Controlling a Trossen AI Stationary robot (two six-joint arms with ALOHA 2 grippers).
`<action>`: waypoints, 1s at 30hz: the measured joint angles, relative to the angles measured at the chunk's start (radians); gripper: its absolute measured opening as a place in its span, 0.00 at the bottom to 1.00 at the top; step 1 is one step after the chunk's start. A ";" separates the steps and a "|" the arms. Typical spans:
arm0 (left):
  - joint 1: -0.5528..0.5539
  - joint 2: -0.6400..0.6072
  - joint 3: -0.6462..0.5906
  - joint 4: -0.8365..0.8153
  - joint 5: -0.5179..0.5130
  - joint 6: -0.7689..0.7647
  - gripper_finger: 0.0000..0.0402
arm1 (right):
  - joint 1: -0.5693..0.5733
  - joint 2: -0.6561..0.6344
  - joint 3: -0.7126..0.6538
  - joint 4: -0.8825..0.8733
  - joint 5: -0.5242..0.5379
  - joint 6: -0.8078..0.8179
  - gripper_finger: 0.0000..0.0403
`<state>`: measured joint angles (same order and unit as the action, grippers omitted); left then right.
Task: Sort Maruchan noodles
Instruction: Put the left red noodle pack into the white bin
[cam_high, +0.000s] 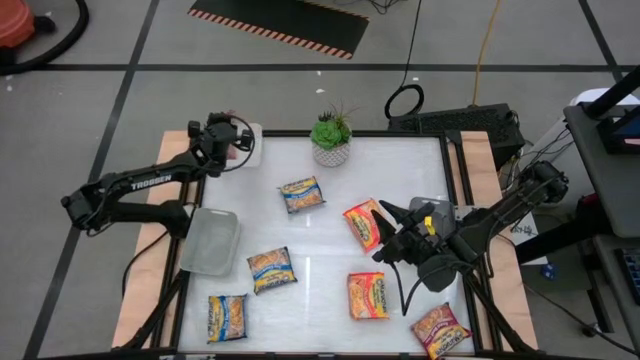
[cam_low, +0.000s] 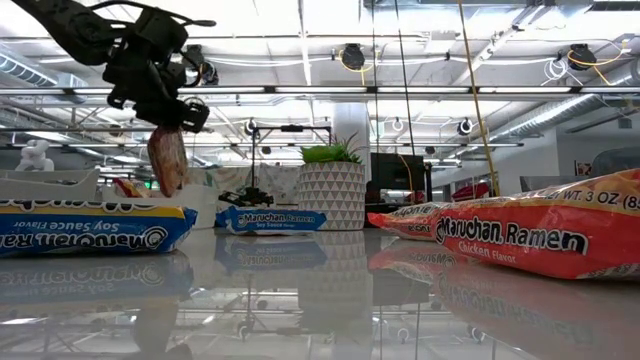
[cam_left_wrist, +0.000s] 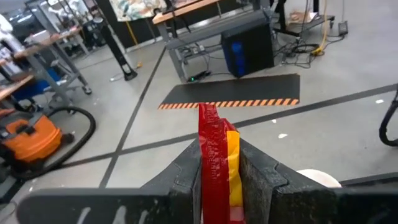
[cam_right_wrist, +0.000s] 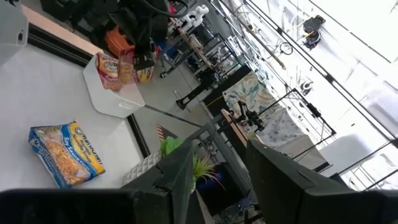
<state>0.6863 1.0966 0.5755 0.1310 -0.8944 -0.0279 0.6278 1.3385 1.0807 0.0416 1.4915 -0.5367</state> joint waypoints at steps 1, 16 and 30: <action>0.004 0.008 0.000 0.004 0.000 -0.005 0.20 | -0.004 -0.003 0.000 0.003 0.000 -0.004 0.36; 0.018 0.221 0.001 0.108 0.007 -0.053 0.20 | -0.004 -0.016 0.001 0.076 0.000 -0.085 0.36; 0.018 0.244 0.001 -0.102 0.146 -0.213 0.21 | -0.004 -0.016 0.001 0.075 0.001 -0.078 0.36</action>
<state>0.7044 1.3403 0.5762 0.0293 -0.7486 -0.2414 0.6235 1.3224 1.0813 0.1165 1.4921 -0.6149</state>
